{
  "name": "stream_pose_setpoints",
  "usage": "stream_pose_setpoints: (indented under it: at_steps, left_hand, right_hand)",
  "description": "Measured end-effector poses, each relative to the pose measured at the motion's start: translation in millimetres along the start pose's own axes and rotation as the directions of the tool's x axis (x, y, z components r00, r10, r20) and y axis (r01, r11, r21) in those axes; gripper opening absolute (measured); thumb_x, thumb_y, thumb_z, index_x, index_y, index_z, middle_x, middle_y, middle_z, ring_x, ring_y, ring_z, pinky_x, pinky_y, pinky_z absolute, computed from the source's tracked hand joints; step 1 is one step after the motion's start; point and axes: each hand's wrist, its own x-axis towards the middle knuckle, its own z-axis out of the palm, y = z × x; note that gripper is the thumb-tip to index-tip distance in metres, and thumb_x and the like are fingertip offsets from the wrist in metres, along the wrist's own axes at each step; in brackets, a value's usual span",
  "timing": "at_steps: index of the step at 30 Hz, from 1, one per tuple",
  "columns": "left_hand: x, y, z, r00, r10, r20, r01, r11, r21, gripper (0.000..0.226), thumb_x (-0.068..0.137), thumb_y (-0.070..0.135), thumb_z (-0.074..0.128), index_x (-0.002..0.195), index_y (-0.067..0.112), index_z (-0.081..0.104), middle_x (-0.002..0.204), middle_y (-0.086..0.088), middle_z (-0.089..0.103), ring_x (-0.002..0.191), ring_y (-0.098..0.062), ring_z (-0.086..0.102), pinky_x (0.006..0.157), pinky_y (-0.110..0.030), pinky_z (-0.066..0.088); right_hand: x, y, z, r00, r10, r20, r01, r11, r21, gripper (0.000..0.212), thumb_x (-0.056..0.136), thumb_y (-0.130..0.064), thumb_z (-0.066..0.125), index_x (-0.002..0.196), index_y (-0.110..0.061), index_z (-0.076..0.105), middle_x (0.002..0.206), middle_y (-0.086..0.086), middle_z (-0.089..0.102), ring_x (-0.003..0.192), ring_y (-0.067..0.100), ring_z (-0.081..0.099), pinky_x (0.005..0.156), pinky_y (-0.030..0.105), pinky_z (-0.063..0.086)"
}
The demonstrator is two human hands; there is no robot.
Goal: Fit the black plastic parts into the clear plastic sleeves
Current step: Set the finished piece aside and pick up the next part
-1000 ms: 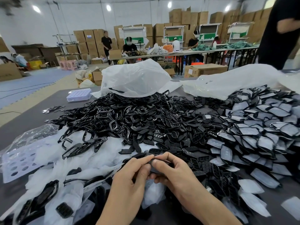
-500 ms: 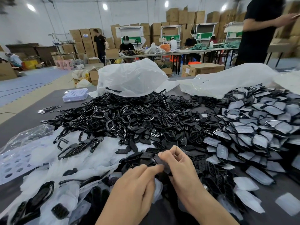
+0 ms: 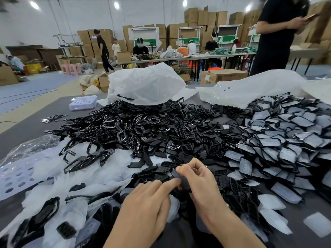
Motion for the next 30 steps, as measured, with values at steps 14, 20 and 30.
stream_pose_setpoints:
  at_steps: [14, 20, 30]
  left_hand:
    - [0.7, -6.2, -5.4, 0.984, -0.149, -0.097, 0.150, 0.989, 0.003, 0.036, 0.093, 0.023, 0.044, 0.122, 0.023, 0.066, 0.085, 0.015, 0.061, 0.071, -0.007, 0.058, 0.067, -0.022, 0.043]
    - [1.0, -1.4, 1.4, 0.999, -0.028, 0.021, 0.029, 0.999, -0.037, 0.035, 0.089, 0.021, 0.047, 0.116, 0.027, 0.068, 0.075, 0.013, 0.054, 0.063, -0.009, 0.055, 0.056, -0.018, 0.038]
    - [-1.4, -6.6, -1.7, 1.000, 0.018, -0.014, -0.018, 1.000, -0.017, 0.026, 0.093, 0.019, 0.048, 0.112, 0.027, 0.064, 0.078, 0.013, 0.054, 0.065, -0.008, 0.052, 0.060, -0.020, 0.040]
  right_hand:
    - [-1.3, 4.2, 3.8, 0.999, -0.029, 0.040, 0.031, 0.998, -0.058, 0.023, 0.072, -0.023, 0.070, 0.060, -0.025, 0.051, 0.065, 0.005, 0.056, 0.066, 0.021, 0.050, 0.065, 0.026, 0.055]
    - [0.1, 2.2, -1.4, 0.999, -0.040, 0.023, 0.042, 0.997, -0.071, 0.039, 0.082, -0.011, 0.068, 0.054, -0.030, 0.049, 0.058, 0.000, 0.053, 0.054, 0.013, 0.047, 0.055, 0.022, 0.047]
    - [-1.6, 0.5, -0.7, 0.995, -0.028, 0.094, 0.038, 0.994, -0.101, 0.033, 0.080, -0.014, 0.070, 0.057, -0.028, 0.050, 0.060, 0.000, 0.058, 0.056, 0.012, 0.052, 0.057, 0.021, 0.049]
